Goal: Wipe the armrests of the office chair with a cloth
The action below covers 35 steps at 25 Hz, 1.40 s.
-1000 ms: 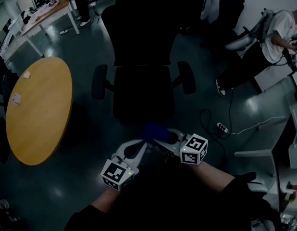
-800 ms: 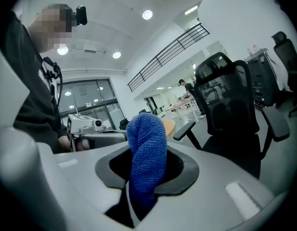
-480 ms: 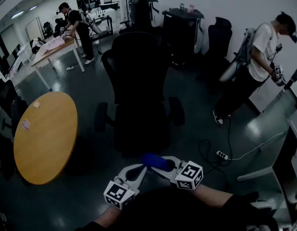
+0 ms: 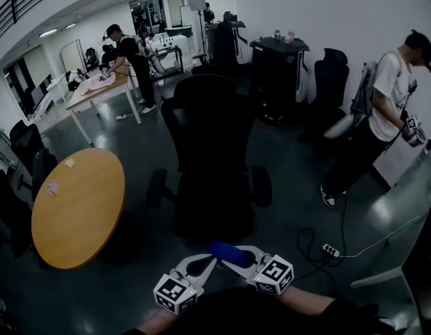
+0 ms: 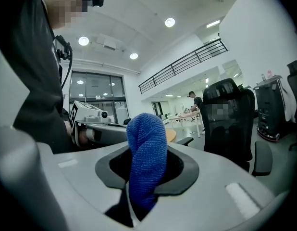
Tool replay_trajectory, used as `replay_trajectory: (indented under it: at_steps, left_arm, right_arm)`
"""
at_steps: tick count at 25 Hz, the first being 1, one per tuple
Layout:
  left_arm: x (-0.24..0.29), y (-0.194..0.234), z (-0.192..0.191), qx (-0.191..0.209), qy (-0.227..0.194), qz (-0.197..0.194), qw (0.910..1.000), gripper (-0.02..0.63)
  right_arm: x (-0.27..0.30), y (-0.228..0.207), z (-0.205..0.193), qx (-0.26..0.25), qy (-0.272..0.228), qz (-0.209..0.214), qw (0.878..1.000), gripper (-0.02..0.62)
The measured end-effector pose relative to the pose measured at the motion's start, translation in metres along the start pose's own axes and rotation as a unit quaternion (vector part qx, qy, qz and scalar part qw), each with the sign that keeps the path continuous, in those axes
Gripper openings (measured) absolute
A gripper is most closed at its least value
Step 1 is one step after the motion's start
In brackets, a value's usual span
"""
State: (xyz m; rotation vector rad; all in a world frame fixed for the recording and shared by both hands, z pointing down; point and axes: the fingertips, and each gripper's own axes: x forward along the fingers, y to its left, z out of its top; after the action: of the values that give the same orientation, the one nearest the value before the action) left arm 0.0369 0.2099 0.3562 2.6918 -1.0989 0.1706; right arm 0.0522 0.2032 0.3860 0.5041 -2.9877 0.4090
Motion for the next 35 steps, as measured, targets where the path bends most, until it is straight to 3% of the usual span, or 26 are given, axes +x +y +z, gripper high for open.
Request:
replay_trajectory:
  at_steps: [35]
  left_arm:
    - [0.005,-0.011,-0.013,-0.014,-0.009,-0.009,0.9998,0.018]
  right_arm:
    - [-0.005,0.003,-0.008,0.007,0.019,0.017,1.0,0.112]
